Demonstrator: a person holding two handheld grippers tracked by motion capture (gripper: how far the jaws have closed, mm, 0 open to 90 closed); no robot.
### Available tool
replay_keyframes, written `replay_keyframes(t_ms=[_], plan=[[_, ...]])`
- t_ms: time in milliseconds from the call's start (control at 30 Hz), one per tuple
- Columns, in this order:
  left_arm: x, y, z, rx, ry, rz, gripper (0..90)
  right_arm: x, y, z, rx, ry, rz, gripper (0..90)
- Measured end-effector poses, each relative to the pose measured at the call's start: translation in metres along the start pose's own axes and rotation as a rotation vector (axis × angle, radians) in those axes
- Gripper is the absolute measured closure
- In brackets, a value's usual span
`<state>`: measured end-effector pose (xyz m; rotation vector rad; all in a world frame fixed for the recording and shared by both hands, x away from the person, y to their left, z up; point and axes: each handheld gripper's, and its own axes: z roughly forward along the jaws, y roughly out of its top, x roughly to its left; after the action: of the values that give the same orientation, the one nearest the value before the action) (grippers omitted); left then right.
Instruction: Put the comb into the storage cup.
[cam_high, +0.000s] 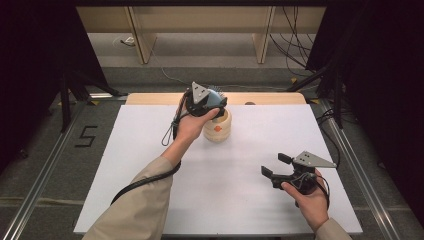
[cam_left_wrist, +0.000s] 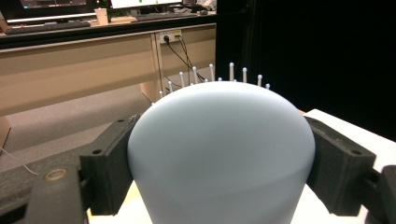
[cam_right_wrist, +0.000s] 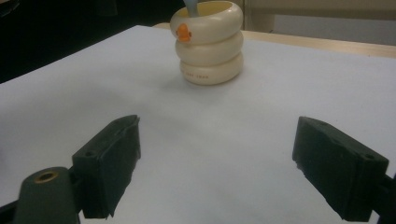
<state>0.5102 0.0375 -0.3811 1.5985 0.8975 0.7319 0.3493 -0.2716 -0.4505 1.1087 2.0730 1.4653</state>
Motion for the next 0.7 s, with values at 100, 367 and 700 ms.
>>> replay_keyframes(t_ms=[100,367,700], plan=[[0.001,-0.001,-0.003,-0.003,-0.002,-0.003,19.0,0.0,0.0,0.0,0.002,0.0,0.002,16.1],[0.004,-0.005,-0.011,-0.015,-0.017,-0.009,18.7,0.001,0.0,0.001,0.002,0.001,0.002,16.1],[0.007,-0.005,-0.013,-0.012,-0.019,-0.018,17.0,0.001,0.0,0.001,0.003,0.0,0.001,16.1]])
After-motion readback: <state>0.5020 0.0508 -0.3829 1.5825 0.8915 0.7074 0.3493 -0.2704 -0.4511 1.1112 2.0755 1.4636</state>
